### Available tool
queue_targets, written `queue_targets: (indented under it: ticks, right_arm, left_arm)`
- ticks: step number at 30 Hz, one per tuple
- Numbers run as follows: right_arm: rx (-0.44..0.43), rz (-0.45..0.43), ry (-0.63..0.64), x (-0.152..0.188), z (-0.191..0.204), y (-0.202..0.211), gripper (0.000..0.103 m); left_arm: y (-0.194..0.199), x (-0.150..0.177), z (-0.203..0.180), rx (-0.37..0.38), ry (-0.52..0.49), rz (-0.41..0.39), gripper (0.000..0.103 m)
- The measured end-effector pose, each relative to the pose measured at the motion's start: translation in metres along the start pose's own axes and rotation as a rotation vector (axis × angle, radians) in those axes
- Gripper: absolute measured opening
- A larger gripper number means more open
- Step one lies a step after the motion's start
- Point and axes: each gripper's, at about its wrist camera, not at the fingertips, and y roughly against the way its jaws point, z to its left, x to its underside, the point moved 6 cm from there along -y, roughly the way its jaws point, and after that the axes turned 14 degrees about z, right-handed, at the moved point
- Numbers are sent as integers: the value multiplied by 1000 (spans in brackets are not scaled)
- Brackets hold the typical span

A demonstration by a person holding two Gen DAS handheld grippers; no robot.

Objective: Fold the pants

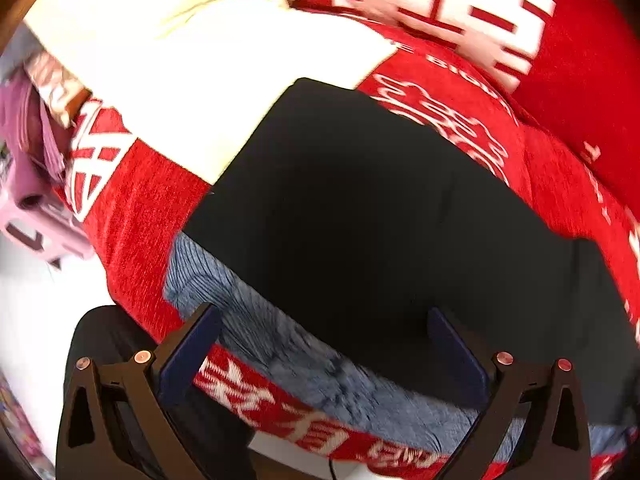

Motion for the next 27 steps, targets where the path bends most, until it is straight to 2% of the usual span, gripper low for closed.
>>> queue_targets:
  ticks: [2,4,5,7,8,10,11,14,16,19,22,25,27]
  right_arm:
    - [-27,-8,131,17,36,7,103]
    - [-21,-16,289,41,84,10,103]
    - [-28,-9,329,49,98,7,103]
    - [-13,3,371,68,122,-2,103]
    - [13,-25,374,70,130,-4,103]
    - [2,-36,369,71,139,-4,103]
    - [-8,-31,364,72,139,-5,103]
    - [-55,-19,390,69,132,-7,103]
    - [-56,-25,400,67,127,-7,103]
    - [-48,-25,352,60,104,-8,103]
    - [-92,-11,296,50,79,-10,103]
    - [-29,-19,279,41,66,-11,103]
    - [-47,-11,222,34,54,-12,103]
  left_arm:
    - [4,16,-23,30,-74,4,103]
    - [7,36,-56,32,-198,2,103]
    - [8,44,-69,31,-246,0,103]
    - [5,58,-91,24,-328,-2,103]
    - [3,62,-98,17,-353,-1,103]
    - [-9,64,-105,-8,-389,18,103]
    - [-15,63,-102,-23,-381,27,103]
    - [-17,56,-89,-3,-330,31,103]
    - [-17,53,-80,-21,-310,29,103]
    - [-18,46,-57,-9,-246,44,103]
    - [-20,33,-31,36,-177,67,103]
    - [-22,29,-18,86,-136,91,103]
    - [-17,30,-15,69,-124,81,103]
